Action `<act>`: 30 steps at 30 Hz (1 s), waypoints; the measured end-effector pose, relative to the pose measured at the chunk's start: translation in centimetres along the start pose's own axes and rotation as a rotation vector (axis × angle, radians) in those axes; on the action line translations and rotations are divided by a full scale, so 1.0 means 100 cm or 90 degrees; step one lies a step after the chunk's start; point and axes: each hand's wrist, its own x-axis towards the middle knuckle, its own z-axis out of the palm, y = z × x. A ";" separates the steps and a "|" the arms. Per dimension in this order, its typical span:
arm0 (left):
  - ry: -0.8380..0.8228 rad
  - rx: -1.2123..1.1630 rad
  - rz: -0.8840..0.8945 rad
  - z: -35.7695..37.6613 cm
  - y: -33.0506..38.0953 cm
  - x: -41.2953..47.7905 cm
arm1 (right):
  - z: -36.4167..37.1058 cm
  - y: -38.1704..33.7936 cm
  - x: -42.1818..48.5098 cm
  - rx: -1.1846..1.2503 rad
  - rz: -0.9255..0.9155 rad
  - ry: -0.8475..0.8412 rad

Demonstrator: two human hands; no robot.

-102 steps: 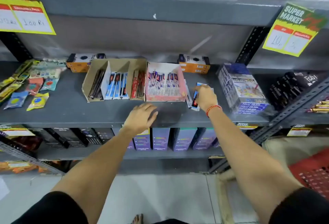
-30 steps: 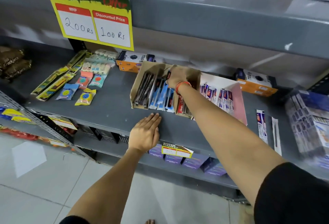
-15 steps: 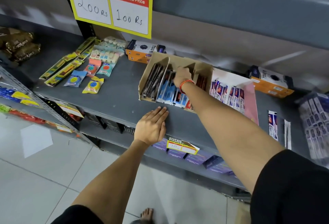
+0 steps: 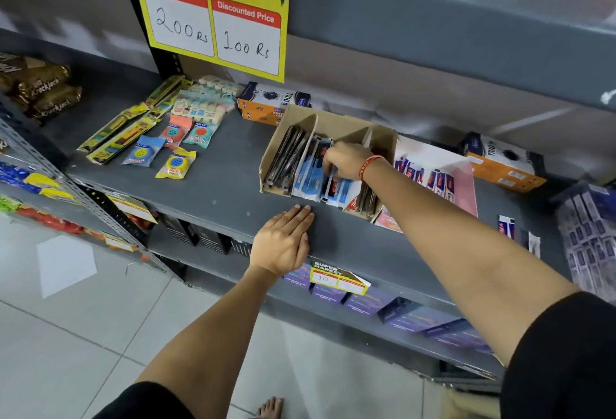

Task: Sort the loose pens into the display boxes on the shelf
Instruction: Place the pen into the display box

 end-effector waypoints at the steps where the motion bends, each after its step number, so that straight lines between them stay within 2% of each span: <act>1: -0.001 0.001 0.000 0.000 0.000 0.000 | 0.000 0.001 0.001 -0.008 -0.005 -0.002; 17: -0.015 0.009 -0.003 0.001 0.000 0.001 | -0.003 0.015 0.009 -0.117 -0.116 -0.018; 20: -0.016 0.016 -0.001 0.002 -0.001 0.001 | -0.010 0.016 0.008 -0.102 -0.138 0.016; 23: -0.019 0.019 0.001 0.002 -0.001 0.001 | -0.023 0.022 0.001 0.009 -0.120 0.097; 26: -0.017 0.020 0.001 0.002 -0.001 0.001 | -0.039 0.024 -0.009 0.192 -0.063 0.196; 30: -0.008 0.010 -0.004 0.002 0.000 0.000 | -0.054 0.013 -0.011 0.438 0.050 0.380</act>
